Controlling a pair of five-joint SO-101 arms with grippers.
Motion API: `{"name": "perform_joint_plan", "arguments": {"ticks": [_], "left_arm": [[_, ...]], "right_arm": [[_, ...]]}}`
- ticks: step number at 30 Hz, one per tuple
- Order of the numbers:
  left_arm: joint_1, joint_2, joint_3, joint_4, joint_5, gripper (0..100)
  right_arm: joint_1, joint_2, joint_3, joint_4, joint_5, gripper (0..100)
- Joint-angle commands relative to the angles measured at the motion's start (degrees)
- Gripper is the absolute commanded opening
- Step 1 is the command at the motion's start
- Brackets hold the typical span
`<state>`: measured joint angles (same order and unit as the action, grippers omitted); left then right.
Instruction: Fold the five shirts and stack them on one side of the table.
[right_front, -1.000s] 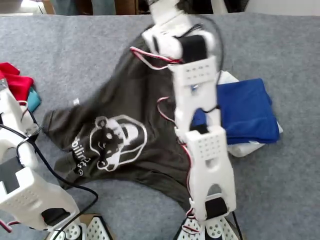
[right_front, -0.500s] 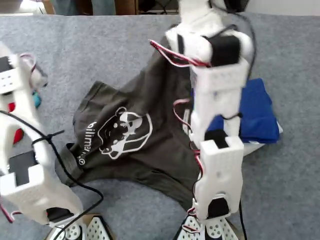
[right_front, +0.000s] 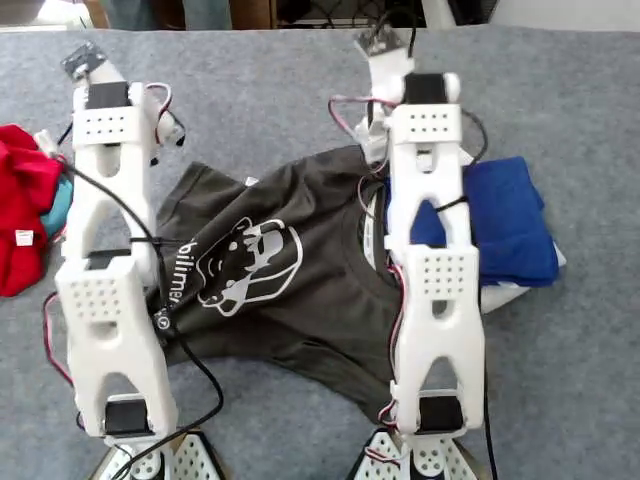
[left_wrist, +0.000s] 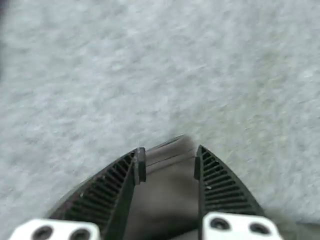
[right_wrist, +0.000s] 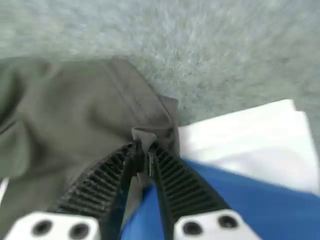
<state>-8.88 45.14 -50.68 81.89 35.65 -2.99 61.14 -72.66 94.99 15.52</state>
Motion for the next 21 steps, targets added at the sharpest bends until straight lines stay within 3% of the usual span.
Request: {"name": "perform_joint_plan", "arguments": {"ticks": [1, 9, 18, 21], "left_arm": [[1.9, 8.1, -16.0, 0.3, 0.7, 19], [2.1, 26.0, -34.4, -0.9, 1.0, 19], [5.6, 26.9, -45.7, 7.8, 1.1, 18], [7.5, 24.1, -43.3, 8.4, 1.8, 18]], "right_arm": [[-0.6, 4.7, -7.4, -2.4, -1.1, 1.4], [-1.0, 13.9, -23.0, 2.5, -1.1, 1.5], [-1.1, 14.0, -23.1, 2.4, -1.1, 1.5], [-1.1, 14.0, -23.1, 2.4, -1.1, 1.5]]}}
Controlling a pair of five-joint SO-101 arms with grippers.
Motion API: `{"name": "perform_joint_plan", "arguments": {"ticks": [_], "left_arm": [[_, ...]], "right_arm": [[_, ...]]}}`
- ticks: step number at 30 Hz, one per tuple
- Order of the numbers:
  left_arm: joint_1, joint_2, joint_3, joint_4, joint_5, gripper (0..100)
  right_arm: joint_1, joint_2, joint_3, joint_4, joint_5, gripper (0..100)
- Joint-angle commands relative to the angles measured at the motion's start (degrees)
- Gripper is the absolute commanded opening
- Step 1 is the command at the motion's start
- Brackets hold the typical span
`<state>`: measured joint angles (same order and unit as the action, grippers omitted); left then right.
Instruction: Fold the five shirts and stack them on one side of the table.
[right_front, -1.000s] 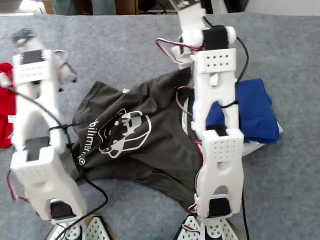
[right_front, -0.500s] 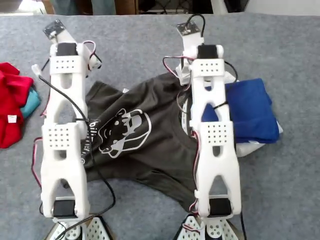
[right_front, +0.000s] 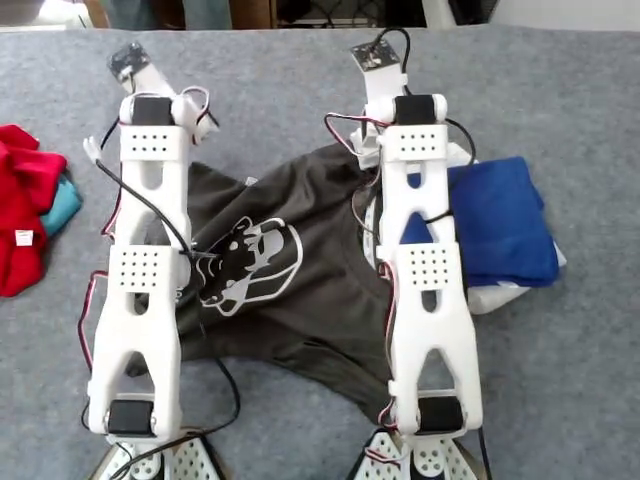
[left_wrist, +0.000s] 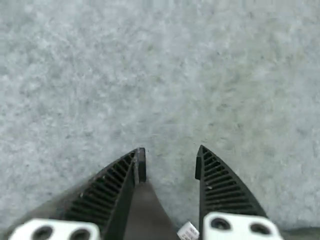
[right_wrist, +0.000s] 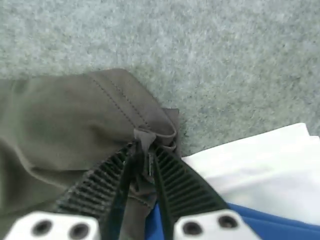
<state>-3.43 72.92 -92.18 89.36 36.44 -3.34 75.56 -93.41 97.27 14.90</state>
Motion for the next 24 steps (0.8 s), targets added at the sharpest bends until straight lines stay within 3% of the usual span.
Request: {"name": "perform_joint_plan", "arguments": {"ticks": [1, 6, 15, 24], "left_arm": [[2.2, -4.0, -0.3, 0.6, 1.1, 18], [2.2, -4.5, 5.8, -1.2, 1.7, 18], [0.5, -3.9, 2.8, 4.0, 3.2, 18], [-2.0, -3.9, 8.9, 0.0, 4.7, 18]], "right_arm": [[-0.7, -0.4, -2.3, 0.1, -0.4, 1.5], [-0.6, -0.4, -2.3, 0.1, -0.4, 1.5], [-0.6, -0.4, -2.3, 0.1, -0.4, 1.5], [-0.7, -0.3, -2.3, 0.1, -0.4, 1.5]]}}
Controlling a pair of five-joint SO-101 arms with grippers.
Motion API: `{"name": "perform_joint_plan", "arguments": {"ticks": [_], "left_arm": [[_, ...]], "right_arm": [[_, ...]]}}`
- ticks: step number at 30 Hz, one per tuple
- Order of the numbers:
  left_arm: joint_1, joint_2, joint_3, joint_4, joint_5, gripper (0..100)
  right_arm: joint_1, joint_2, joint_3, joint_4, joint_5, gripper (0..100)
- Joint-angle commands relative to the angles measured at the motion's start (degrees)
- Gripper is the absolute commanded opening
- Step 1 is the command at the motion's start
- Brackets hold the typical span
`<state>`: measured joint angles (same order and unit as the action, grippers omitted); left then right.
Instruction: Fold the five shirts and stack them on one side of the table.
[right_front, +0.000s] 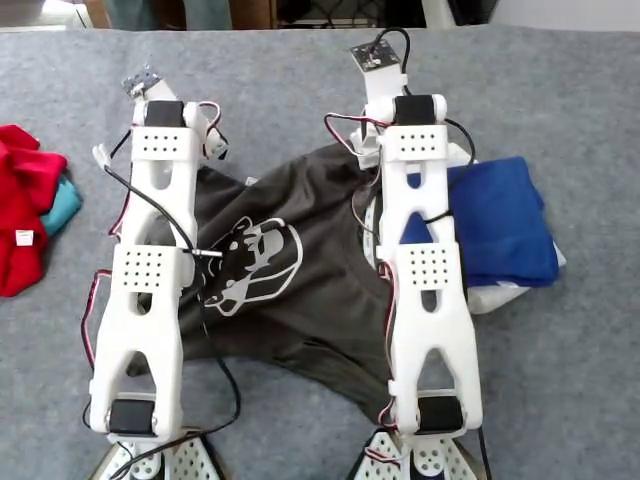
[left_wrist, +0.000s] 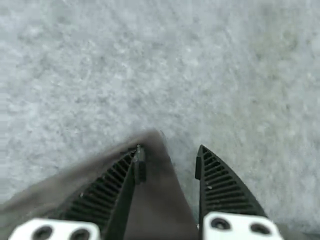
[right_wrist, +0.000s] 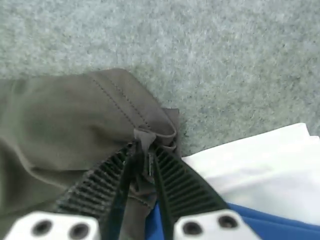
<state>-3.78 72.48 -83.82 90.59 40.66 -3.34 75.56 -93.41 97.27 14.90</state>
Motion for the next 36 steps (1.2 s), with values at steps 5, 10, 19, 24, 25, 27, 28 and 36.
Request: {"name": "perform_joint_plan", "arguments": {"ticks": [5, 10, 19, 24, 25, 27, 28, 36], "left_arm": [[-2.2, -3.3, 1.2, -1.3, 0.4, 18], [-1.9, -3.3, 2.2, -2.9, 0.4, 18], [-1.6, -2.0, 5.9, -4.0, 0.4, 5], [-1.6, -2.2, 5.9, -4.1, 0.2, 3], [-1.6, -2.2, 5.8, -4.1, 0.2, 3], [-1.6, -2.2, 5.0, -3.8, 0.1, 3], [-1.7, -2.2, 3.6, -3.3, -0.2, 3], [-5.5, -10.2, -11.6, 6.2, -8.1, 3]], "right_arm": [[-0.7, -0.3, -2.3, 0.1, -0.4, 1.5], [-0.9, -0.3, -2.2, 0.1, -0.4, 1.5], [-1.5, -0.3, -2.2, 0.2, -0.4, 1.5], [-1.5, -0.3, -2.2, 0.2, -0.4, 1.5], [-1.5, -0.3, -2.2, 0.2, -0.4, 1.5], [-1.5, -0.4, -2.3, 0.2, -0.4, 1.5], [-1.5, -0.7, -2.3, 0.2, -0.4, 1.5], [-2.4, -15.6, -2.4, 1.5, -0.8, 1.5]]}}
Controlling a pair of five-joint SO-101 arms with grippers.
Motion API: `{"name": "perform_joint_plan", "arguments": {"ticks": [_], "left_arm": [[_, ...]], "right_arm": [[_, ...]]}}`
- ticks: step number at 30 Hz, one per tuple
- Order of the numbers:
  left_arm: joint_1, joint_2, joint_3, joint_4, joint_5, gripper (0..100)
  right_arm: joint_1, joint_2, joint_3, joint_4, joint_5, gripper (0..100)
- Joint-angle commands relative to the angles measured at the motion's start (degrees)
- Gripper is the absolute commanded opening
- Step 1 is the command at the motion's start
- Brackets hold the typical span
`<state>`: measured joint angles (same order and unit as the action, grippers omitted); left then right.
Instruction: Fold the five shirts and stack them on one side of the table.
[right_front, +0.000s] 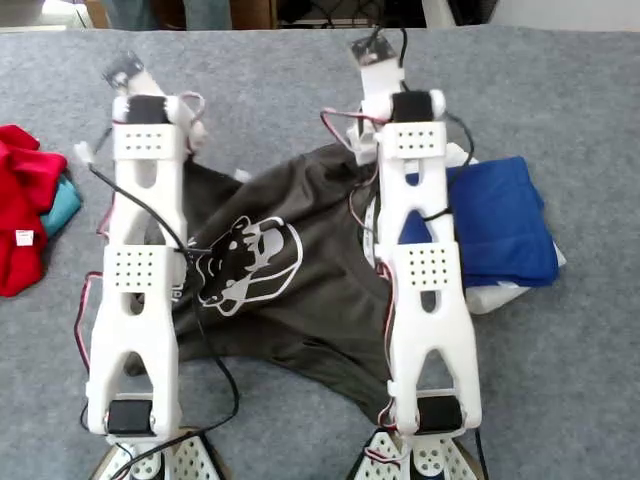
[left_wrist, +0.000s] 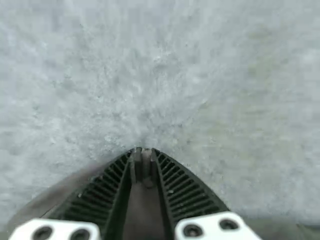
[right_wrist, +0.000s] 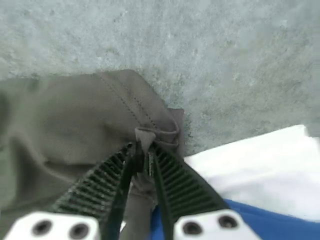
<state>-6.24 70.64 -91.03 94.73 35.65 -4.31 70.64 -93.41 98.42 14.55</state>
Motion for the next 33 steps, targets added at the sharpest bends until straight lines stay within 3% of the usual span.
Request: {"name": "perform_joint_plan", "arguments": {"ticks": [1, 14, 21, 28, 33], "left_arm": [[-4.5, -11.3, -4.4, 3.4, -4.0, 3], [-19.2, -50.3, -4.4, 6.1, -13.3, 3], [-24.8, -66.3, 1.1, 6.2, -16.2, 3], [-26.9, -85.5, 12.9, 6.2, -18.7, 3], [-26.9, -96.4, 19.6, 6.0, -19.1, 3]], "right_arm": [[-1.4, -14.0, -2.4, 0.4, -0.3, 1.5], [-5.3, -53.9, -1.7, -2.9, -0.4, 1.4], [-5.6, -63.2, -1.6, -16.1, -0.3, 1.4], [-5.1, -70.5, -1.6, -13.3, -0.2, 1.4], [0.3, -75.7, -1.6, -12.4, -0.2, 1.4]]}}
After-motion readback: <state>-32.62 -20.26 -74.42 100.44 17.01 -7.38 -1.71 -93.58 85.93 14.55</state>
